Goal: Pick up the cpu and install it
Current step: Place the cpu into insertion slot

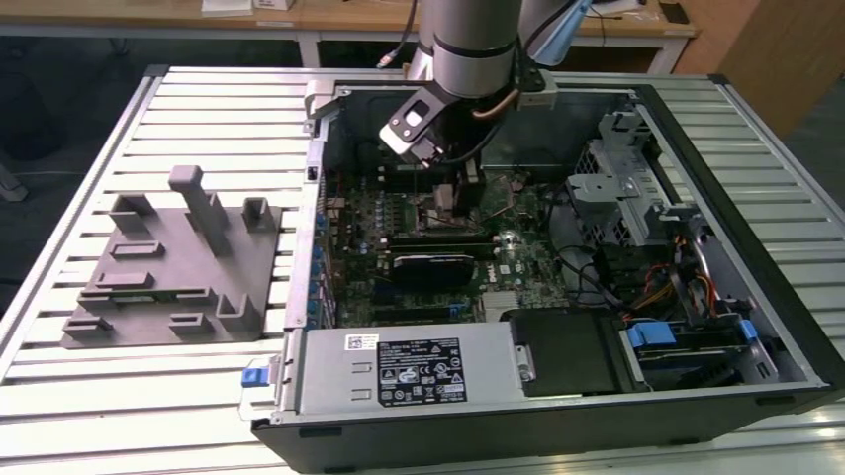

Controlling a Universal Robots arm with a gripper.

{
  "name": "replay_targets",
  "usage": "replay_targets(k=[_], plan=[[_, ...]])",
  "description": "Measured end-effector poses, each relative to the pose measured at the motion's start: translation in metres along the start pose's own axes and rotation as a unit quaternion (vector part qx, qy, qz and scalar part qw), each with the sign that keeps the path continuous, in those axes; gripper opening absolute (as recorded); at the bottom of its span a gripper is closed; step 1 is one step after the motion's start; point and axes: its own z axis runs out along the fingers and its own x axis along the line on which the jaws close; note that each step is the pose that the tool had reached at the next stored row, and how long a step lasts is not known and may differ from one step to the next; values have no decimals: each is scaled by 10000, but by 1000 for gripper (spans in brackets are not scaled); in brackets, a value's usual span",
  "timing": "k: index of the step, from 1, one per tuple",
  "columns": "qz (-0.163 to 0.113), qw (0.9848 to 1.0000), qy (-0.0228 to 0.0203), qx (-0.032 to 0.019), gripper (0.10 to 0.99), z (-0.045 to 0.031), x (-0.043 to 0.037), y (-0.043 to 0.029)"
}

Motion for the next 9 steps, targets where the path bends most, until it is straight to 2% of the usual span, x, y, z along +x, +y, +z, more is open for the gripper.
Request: replay_targets(k=[9], plan=[[0, 10000, 0, 0, 541, 10, 37, -3]])
